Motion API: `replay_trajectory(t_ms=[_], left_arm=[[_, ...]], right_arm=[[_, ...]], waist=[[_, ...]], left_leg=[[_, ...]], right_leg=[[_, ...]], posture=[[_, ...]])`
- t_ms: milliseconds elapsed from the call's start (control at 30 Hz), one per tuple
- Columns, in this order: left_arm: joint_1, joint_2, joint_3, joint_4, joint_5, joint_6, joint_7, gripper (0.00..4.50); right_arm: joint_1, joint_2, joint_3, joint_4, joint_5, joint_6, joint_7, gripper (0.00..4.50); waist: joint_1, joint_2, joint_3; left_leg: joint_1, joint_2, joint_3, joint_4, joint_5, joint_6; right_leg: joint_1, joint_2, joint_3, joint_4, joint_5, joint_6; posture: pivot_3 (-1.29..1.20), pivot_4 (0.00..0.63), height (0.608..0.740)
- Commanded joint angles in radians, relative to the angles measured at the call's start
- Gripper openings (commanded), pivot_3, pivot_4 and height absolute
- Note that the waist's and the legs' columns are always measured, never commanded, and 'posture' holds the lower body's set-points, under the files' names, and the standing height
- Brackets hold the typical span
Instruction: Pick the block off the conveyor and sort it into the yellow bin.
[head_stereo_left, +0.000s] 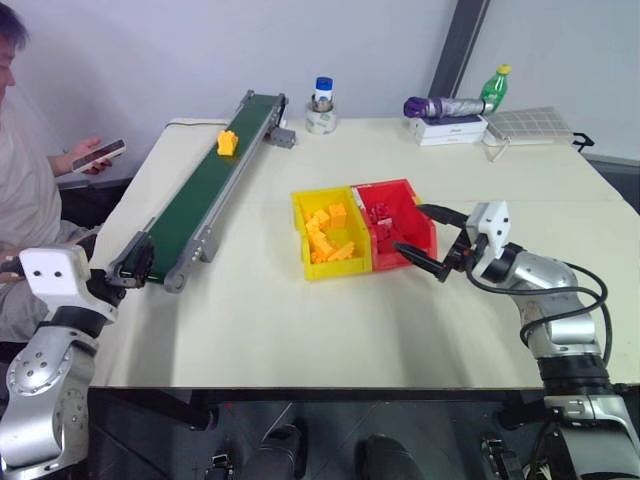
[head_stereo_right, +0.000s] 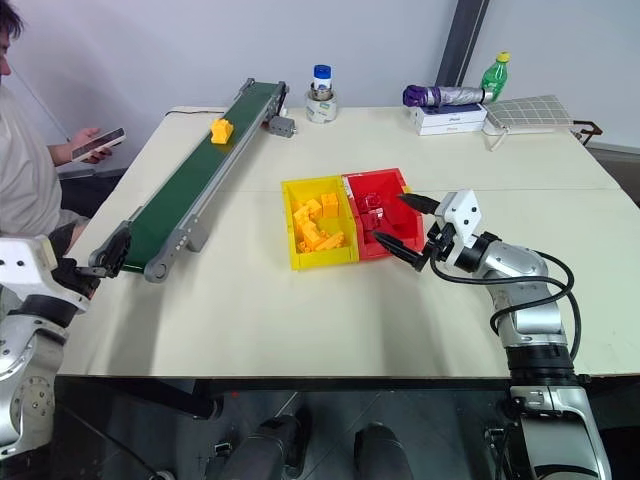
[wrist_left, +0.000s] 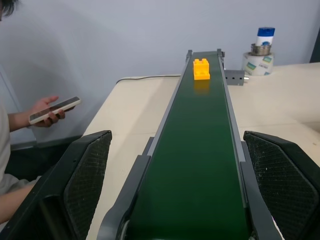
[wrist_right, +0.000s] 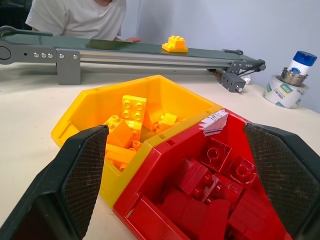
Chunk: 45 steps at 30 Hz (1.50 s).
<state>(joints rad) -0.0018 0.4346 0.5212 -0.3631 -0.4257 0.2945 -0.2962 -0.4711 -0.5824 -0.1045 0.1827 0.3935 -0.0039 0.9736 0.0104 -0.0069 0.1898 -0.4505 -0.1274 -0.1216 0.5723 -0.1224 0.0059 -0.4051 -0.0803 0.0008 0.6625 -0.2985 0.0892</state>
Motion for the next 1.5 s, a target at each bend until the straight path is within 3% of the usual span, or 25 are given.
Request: replay_trajectory(t_ms=[33, 900, 1267, 1500], left_arm=[[-0.009, 0.007, -0.001, -0.014, 0.000, -0.017, 0.002, 4.46], [-0.048, 0.013, -0.042, 0.014, 0.002, 0.046, 0.039, 4.46], [-0.261, 0.088, -0.105, 0.155, 0.040, 0.166, 0.065, 4.46], [-0.455, 0.177, -0.187, 0.393, 0.094, 0.218, 0.015, 4.46]], right_arm=[[-0.020, 0.003, -0.017, -0.015, 0.002, -0.020, -0.002, 4.50], [-0.011, 0.008, -0.019, -0.019, -0.012, -0.027, -0.003, 4.50], [-0.021, 0.016, -0.009, -0.011, -0.031, -0.041, -0.008, 4.50], [-0.013, 0.016, -0.012, -0.023, -0.032, -0.036, -0.014, 4.50]], waist=[[0.000, 0.000, 0.000], [0.000, 0.000, 0.000], [0.001, 0.000, 0.000], [0.001, 0.000, 0.000]], left_leg=[[0.000, 0.000, 0.000, 0.000, 0.000, 0.000], [0.000, 0.000, 0.000, 0.000, 0.000, 0.000], [0.000, 0.000, 0.000, 0.001, 0.000, 0.000], [0.001, 0.000, 0.000, 0.001, 0.000, 0.000]], right_leg=[[0.000, 0.000, 0.000, 0.000, 0.000, 0.000], [0.000, 0.000, 0.000, 0.000, 0.000, 0.000], [0.000, 0.000, -0.001, 0.000, 0.000, 0.001], [0.000, 0.001, -0.001, 0.001, 0.001, 0.001]], posture=[[0.00, 0.150, 0.740], [0.00, 0.150, 0.740], [0.00, 0.150, 0.740], [0.00, 0.150, 0.740]])
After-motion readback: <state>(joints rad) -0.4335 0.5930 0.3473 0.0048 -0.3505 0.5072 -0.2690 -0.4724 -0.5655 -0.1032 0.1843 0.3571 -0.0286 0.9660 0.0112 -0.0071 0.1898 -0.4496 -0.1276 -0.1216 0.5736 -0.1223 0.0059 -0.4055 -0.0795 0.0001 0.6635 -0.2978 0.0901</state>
